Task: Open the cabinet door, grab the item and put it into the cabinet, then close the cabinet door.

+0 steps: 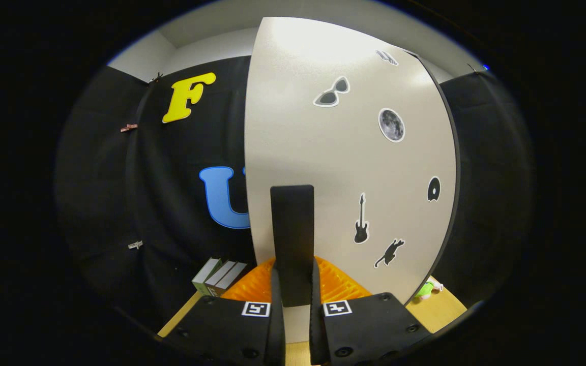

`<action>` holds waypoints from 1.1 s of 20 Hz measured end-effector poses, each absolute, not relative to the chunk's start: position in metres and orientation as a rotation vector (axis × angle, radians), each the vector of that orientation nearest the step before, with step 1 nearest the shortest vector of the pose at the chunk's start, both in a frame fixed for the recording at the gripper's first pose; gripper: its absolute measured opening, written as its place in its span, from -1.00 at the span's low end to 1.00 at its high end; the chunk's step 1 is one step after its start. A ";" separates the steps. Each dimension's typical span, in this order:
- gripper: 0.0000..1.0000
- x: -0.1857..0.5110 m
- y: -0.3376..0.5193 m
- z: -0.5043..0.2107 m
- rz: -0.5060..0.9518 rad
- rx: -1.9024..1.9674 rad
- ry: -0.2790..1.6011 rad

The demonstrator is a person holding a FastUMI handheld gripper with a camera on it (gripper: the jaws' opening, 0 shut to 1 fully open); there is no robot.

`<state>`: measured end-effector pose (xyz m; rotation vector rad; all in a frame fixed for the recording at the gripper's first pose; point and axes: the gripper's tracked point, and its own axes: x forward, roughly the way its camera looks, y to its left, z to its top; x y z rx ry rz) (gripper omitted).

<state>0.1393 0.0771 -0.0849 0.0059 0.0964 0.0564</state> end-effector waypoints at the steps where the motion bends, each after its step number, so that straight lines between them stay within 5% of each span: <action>1: -0.54 0.133 0.075 -0.085 0.055 0.005 0.098; 22: -0.55 0.001 -0.023 -0.076 0.287 0.003 0.142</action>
